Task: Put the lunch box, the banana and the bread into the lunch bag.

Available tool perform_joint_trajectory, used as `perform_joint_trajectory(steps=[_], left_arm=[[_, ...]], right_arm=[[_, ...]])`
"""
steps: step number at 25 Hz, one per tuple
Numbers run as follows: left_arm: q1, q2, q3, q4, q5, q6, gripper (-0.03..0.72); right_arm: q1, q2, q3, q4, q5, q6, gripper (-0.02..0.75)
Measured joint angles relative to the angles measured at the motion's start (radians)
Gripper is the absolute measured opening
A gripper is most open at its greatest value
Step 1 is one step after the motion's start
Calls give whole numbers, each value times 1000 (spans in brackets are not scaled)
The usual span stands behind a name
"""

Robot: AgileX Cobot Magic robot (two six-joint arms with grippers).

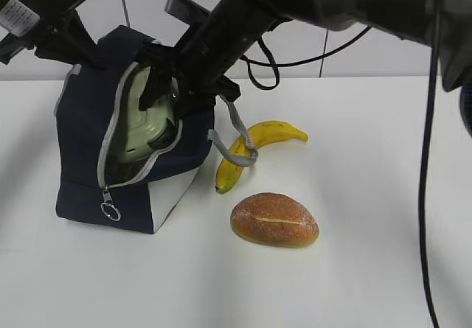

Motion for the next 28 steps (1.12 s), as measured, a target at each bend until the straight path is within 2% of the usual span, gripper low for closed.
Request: perform_joint_trajectory(steps=[8,17,24,28], left_arm=[[0,5,0,8,-3,0,-3],[0,30,-3,16,-8,0,-3],[-1,30,-3,17,-6,0,-3],[-1,30,-3,18,-5,0,-3]], right_arm=[[12,80,-36,11,-28,74,389],[36,107,-36,70,-151,76,392],[38,126,-42,88,-168,69,490],[34,126,-77,67,-86,54,508]])
